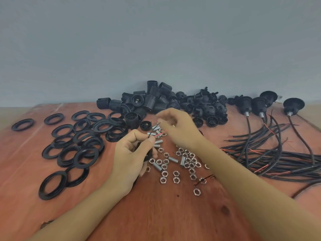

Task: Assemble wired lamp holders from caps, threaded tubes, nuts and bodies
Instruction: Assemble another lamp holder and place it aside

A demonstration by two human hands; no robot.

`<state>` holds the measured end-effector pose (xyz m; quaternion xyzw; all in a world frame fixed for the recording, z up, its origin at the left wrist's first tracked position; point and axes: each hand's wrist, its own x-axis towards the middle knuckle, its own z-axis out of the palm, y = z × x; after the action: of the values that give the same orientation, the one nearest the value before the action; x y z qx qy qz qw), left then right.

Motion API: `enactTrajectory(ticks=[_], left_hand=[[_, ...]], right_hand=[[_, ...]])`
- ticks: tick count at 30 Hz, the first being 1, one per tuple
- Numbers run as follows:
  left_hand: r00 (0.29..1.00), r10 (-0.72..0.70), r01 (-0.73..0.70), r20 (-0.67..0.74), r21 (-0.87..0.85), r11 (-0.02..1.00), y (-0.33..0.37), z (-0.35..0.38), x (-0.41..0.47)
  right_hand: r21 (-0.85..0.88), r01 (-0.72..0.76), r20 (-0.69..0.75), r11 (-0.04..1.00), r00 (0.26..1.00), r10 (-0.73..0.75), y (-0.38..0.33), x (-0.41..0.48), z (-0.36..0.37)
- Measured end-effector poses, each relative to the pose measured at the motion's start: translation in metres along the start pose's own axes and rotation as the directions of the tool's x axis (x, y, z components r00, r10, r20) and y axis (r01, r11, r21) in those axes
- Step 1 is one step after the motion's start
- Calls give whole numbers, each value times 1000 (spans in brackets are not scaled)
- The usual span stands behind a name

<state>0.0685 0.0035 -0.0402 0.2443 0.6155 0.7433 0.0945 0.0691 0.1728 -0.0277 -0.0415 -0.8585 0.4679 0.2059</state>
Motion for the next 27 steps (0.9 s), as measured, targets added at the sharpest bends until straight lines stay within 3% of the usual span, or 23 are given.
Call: enactTrajectory(ticks=[3, 6, 9, 11, 13, 15, 18, 20, 22, 24, 27], left_hand=[[1000, 13, -13, 3, -14, 1000, 2, -1, 0], [1000, 17, -17, -9, -9, 1000, 1, -2, 0], [999, 40, -39, -13, 17, 999, 0, -2, 0], [999, 39, -39, -12, 31, 999, 0, -3, 0], [999, 45, -44, -5, 27, 999, -1, -3, 0], [998, 63, -63, 6, 25, 998, -3, -3, 1], [995, 103, -101, -16, 80, 992, -3, -3, 1], [993, 114, -107, -44, 133, 985, -3, -4, 2], [991, 124, -112, -54, 188, 976, -3, -3, 3], [988, 144, -129, -55, 218, 967, -3, -2, 2], [983, 179, -161, -51, 250, 955, -2, 1, 0]], right_hand=[[-223, 130, 121, 966, 987, -105, -7, 26, 25], [-471, 233, 233, 851, 963, -134, -14, 43, 49], [-645, 210, 219, 735, 972, -85, -17, 50, 61], [-636, 191, 198, 747, 977, -81, -19, 50, 62], [-456, 160, 126, 875, 985, -115, -23, 45, 56], [-215, 120, -45, 969, 990, -133, -27, 36, 43], [125, -25, -251, 992, 966, 55, -24, 14, 10], [460, -135, -226, 878, 938, 263, -17, -2, -12], [723, -227, -78, 653, 912, 403, -13, -19, -27], [832, -300, 69, 466, 890, 451, -11, -33, -33], [857, -368, 200, 361, 883, 424, -13, -48, -31]])
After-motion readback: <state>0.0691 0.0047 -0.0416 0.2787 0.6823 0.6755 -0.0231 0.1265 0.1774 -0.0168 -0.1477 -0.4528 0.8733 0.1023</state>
